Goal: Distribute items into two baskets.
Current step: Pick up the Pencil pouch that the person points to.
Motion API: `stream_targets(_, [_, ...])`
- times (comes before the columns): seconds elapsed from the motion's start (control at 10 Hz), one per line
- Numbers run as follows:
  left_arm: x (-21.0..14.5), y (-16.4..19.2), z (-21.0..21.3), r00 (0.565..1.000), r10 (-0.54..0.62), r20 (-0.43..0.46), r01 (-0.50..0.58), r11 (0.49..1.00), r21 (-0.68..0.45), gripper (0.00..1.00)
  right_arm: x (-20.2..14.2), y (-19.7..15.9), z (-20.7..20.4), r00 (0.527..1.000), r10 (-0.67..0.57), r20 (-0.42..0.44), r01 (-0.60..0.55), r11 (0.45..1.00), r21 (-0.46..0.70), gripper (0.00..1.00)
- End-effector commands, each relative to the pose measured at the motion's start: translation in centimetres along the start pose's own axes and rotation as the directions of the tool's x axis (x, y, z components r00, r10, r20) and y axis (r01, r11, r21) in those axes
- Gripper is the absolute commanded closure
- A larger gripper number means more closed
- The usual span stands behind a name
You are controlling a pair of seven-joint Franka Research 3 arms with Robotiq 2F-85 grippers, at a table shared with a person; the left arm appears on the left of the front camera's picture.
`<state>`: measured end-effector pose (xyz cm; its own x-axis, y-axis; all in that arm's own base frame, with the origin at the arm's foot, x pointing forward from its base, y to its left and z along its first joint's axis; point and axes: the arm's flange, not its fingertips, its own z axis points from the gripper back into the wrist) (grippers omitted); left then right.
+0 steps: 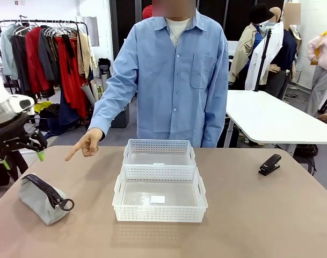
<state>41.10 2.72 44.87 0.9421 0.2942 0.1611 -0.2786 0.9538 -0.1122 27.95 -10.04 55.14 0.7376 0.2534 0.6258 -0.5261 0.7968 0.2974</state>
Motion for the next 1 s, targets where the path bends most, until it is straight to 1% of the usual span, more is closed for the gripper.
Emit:
stream_targets(0.0, [0.5,-1.3,-1.3,0.996,0.083,0.019,-0.085,0.991,0.102,0.0,0.0,0.1,0.0,1.0,0.002,0.007,-0.002,1.0,0.009,0.0])
stream_targets(0.2, [0.9,-1.8,-3.5,0.991,0.137,-0.003,-0.136,0.988,0.073,0.0,0.0,0.1,0.0,1.0,0.002,0.007,-0.002,1.0,0.009,0.0])
stream_targets(0.5, [0.8,-1.9,-6.0,0.988,0.154,-0.014,-0.153,0.988,0.032,0.0,0.0,0.1,0.0,1.0,0.002,0.007,-0.002,1.0,0.009,0.0])
stream_targets(0.6, [0.4,-1.8,-7.1,0.986,0.164,-0.038,-0.164,0.986,0.027,0.0,0.0,0.1,0.0,1.0,0.002,0.007,-0.002,1.0,0.009,0.0])
stream_targets(0.9, [-0.7,-2.4,-9.5,0.983,0.178,-0.035,-0.176,0.984,0.038,0.0,0.0,0.1,0.0,1.0,0.002,0.007,-0.002,1.0,0.009,0.0])
